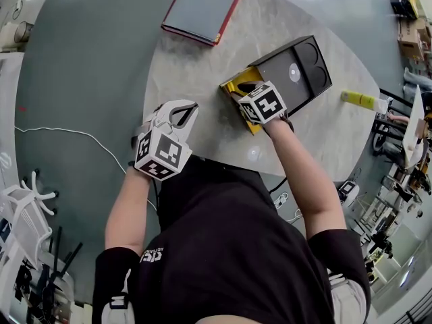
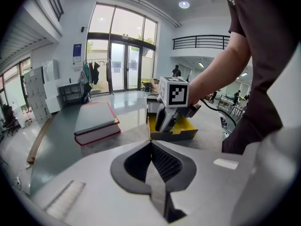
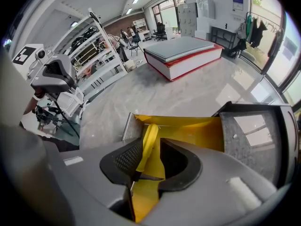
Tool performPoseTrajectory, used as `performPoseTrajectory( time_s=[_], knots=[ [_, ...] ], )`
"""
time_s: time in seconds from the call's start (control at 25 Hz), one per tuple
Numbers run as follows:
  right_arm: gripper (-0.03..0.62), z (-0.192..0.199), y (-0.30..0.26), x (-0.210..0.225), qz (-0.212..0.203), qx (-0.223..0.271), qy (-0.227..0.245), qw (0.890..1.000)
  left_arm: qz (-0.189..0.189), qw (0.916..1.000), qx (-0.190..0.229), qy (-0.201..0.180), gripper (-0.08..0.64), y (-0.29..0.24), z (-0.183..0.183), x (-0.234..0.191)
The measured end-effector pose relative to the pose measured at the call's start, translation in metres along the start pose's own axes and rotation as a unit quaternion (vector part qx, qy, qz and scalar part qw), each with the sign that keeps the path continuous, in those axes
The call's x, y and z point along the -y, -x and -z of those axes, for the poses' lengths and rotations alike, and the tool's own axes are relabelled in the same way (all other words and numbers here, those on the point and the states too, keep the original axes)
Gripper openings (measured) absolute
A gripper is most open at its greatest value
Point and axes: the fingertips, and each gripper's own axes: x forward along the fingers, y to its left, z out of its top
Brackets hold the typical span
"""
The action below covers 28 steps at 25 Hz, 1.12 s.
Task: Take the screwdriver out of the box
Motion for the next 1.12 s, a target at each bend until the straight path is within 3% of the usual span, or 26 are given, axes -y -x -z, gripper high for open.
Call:
performPoseTrajectory(
  time_s=[0.4,0.64,0.88,1.12],
  knots=[
    [0.12,0.007,-0.007,0.008,0.002,-0.023,0.001,1.0,0.006,1.0,0.006,0.003,0.002,-0.008,-0.013,0.004],
    [0.095,0.016,-0.003,0.017,0.031,-0.032,0.018,0.999,0.009,1.0,0.002,-0.001,0.002,-0.008,-0.014,0.005],
    [0.135,0.025,-0.001,0.016,0.035,-0.03,0.005,0.999,0.013,0.9999,0.0,-0.007,0.001,-0.009,-0.016,0.005],
    [0.1,0.023,-0.003,0.017,0.066,-0.018,0.011,0.998,0.022,0.9996,-0.001,-0.015,0.002,-0.007,-0.015,0.008]
  ],
)
